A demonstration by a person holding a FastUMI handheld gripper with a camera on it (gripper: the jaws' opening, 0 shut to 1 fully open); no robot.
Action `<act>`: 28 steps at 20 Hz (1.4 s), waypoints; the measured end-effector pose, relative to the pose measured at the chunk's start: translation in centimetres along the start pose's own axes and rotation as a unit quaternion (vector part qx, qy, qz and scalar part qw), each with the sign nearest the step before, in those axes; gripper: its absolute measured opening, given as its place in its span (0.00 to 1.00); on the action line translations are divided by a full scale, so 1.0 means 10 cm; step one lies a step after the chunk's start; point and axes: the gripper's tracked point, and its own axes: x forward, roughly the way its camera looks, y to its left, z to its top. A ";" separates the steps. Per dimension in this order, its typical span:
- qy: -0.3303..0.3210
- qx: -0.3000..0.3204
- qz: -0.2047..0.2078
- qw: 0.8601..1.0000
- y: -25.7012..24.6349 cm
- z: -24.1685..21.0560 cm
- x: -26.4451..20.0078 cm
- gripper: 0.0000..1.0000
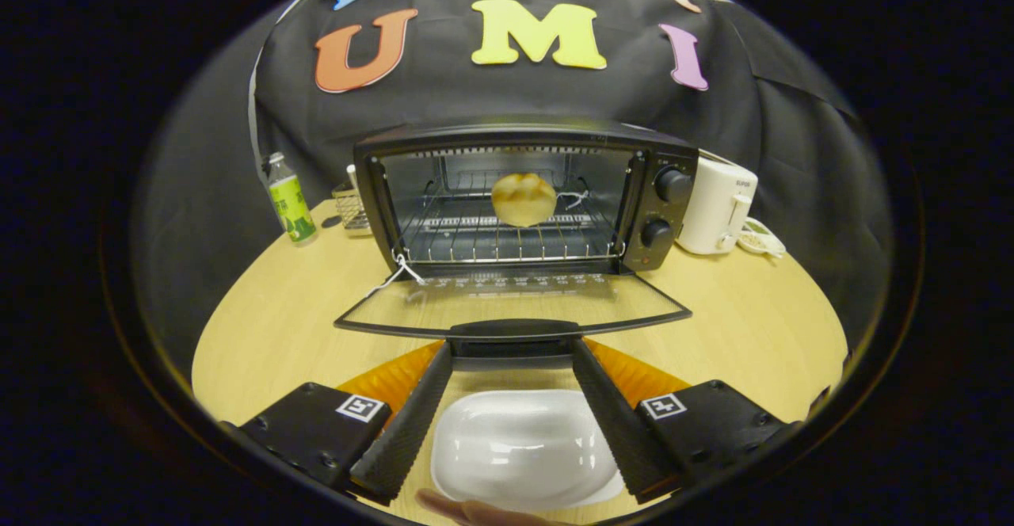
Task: Open the toaster oven, put the food inside, and close the toaster oven door.
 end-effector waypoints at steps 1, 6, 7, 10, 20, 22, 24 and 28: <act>-0.018 0.000 0.000 1.000 0.00 0.08 -0.01 1.00; -0.075 -0.001 0.002 0.997 0.03 0.46 -0.04 1.00; -0.087 -0.005 0.002 0.996 0.04 0.55 -0.04 1.00; -0.115 -0.009 0.003 0.993 0.05 0.75 0.00 1.00; -0.129 -0.026 0.001 0.991 -0.02 0.87 -0.30 1.00; -0.139 -0.037 -0.001 0.990 -0.06 0.94 -0.45 1.00; -0.161 -0.044 0.000 0.986 -0.07 1.08 -0.65 1.00; -0.187 -0.039 0.006 0.982 -0.11 1.37 -1.05 1.00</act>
